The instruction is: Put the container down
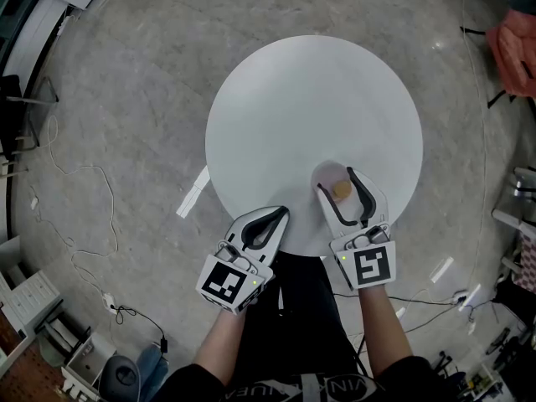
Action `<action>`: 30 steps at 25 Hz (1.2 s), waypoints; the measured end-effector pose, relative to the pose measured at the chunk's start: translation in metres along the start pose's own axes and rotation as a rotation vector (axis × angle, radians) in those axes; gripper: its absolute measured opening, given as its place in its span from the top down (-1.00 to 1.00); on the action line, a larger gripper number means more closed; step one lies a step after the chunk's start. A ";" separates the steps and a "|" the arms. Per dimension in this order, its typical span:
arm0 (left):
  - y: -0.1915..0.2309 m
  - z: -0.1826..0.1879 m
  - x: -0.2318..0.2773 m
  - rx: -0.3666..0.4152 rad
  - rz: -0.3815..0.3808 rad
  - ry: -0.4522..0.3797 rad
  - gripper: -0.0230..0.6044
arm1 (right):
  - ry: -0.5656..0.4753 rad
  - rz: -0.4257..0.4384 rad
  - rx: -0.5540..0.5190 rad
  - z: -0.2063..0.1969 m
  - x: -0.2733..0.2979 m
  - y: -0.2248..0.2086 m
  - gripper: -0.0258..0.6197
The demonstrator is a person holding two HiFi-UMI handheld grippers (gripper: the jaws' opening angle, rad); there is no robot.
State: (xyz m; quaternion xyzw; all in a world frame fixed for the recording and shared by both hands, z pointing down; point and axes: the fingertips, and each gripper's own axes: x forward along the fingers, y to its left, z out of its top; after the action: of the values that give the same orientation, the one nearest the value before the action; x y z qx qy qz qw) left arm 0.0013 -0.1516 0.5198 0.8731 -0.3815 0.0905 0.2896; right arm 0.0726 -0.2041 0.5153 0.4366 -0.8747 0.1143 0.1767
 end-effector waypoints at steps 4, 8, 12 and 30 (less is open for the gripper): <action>-0.003 0.000 -0.007 0.014 -0.003 -0.011 0.88 | 0.007 -0.013 0.010 -0.001 -0.008 0.001 0.17; -0.005 -0.001 -0.012 0.012 -0.010 -0.004 0.88 | 0.008 -0.031 0.029 -0.004 -0.015 0.000 0.17; -0.009 -0.004 -0.019 0.023 -0.015 -0.006 0.88 | 0.011 -0.043 0.048 -0.007 -0.023 0.004 0.17; -0.040 0.002 -0.043 0.089 -0.089 -0.018 0.88 | 0.021 -0.083 0.073 -0.006 -0.072 0.028 0.39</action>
State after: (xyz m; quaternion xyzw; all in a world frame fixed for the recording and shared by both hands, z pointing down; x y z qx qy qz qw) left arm 0.0002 -0.1048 0.4850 0.9021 -0.3404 0.0863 0.2507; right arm 0.0913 -0.1337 0.4903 0.4775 -0.8492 0.1429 0.1743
